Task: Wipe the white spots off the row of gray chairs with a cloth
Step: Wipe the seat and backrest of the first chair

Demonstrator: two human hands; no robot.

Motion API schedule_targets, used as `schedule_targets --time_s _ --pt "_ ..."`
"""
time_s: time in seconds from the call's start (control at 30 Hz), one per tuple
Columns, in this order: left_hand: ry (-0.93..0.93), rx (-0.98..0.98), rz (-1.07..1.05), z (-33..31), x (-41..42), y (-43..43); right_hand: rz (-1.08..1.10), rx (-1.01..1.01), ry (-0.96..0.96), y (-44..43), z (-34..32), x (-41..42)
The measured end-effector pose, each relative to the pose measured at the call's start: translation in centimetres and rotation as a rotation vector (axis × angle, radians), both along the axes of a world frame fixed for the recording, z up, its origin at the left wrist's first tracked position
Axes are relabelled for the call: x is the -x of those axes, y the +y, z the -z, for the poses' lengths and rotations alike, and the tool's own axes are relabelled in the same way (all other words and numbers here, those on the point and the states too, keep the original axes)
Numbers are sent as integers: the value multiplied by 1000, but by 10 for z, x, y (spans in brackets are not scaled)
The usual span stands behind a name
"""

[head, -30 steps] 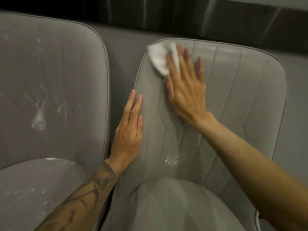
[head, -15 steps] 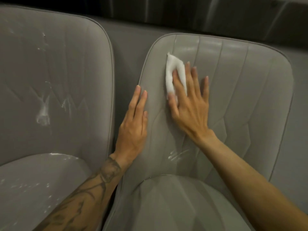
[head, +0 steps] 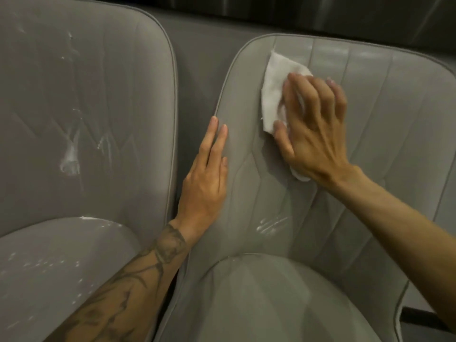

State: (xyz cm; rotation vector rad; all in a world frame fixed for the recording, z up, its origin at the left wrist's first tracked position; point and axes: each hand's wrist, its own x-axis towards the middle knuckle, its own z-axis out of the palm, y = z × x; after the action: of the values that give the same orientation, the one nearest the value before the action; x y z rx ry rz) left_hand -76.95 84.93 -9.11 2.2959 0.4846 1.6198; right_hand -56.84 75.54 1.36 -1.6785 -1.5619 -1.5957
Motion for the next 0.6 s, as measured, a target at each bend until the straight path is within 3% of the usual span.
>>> schedule_targets --time_s 0.13,0.23,0.43,0.6 --pt "-2 2 -9 0 0 0 -119 86 17 -4 13 -4" --pt "8 15 -9 -1 0 -3 -144 -59 125 12 25 16" --pt "5 -3 -15 -1 0 -3 -168 -262 322 50 -12 48" --pt "8 30 11 -2 1 -3 -164 -64 360 28 57 64"
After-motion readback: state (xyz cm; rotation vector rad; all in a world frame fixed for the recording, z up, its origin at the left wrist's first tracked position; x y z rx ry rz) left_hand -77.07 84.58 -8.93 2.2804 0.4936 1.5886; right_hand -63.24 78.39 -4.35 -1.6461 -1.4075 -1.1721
